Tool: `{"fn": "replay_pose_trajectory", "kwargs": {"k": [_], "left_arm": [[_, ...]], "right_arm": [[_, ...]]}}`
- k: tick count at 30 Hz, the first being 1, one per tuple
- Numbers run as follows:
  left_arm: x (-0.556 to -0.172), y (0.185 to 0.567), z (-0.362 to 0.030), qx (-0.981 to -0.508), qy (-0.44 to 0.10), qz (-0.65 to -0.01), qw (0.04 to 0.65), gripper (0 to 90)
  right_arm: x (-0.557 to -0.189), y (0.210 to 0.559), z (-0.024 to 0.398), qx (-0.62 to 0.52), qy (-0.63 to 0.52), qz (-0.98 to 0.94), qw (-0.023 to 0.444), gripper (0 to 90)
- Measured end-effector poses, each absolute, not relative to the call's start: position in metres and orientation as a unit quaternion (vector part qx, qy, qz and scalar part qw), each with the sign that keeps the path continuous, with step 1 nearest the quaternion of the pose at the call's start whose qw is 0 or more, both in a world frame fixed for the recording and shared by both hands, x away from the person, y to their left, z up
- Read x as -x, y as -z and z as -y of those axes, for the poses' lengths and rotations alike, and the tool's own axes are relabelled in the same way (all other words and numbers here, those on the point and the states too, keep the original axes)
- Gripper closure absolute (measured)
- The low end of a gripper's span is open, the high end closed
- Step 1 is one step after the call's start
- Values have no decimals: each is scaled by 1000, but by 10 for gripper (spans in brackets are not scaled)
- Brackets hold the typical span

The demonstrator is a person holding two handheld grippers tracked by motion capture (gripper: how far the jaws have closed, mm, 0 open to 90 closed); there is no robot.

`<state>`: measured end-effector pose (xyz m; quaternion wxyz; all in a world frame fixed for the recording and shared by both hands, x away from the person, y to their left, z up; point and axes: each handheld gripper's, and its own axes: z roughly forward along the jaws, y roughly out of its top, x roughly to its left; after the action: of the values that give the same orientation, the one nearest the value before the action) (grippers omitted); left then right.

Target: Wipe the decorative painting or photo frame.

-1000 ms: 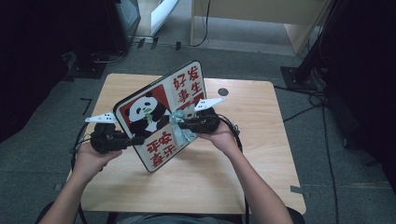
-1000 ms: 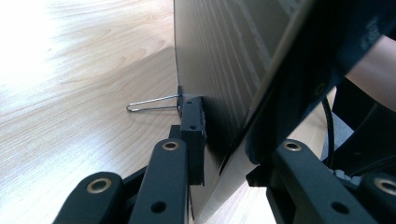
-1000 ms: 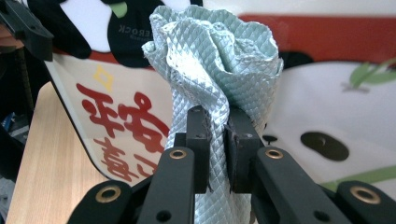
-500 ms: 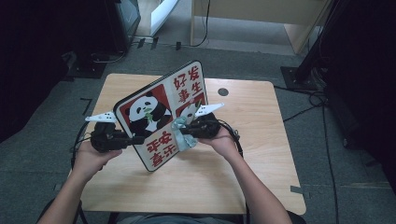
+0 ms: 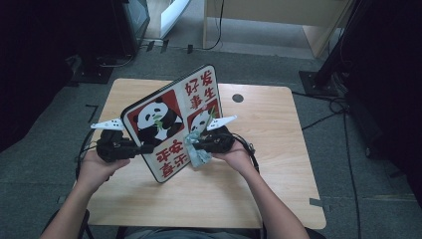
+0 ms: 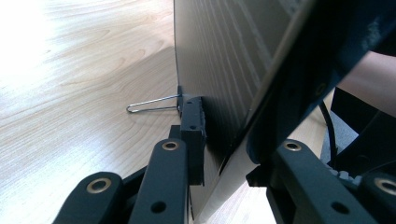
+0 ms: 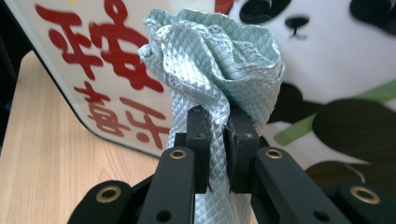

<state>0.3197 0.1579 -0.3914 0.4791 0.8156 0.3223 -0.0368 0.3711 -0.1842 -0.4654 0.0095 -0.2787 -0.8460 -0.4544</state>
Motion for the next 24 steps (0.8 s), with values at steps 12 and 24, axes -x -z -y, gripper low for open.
{"fn": "replay_pose_trajectory", "kwargs": {"k": [12, 24], "left_arm": [[-321, 392, -158, -815, 40, -321, 480, 747], [-322, 392, -158, -815, 42, -320, 482, 746]], "right_arm": [[-368, 481, 185, 291, 434, 853, 21, 823], [-370, 485, 187, 297, 418, 858, 42, 831]]}}
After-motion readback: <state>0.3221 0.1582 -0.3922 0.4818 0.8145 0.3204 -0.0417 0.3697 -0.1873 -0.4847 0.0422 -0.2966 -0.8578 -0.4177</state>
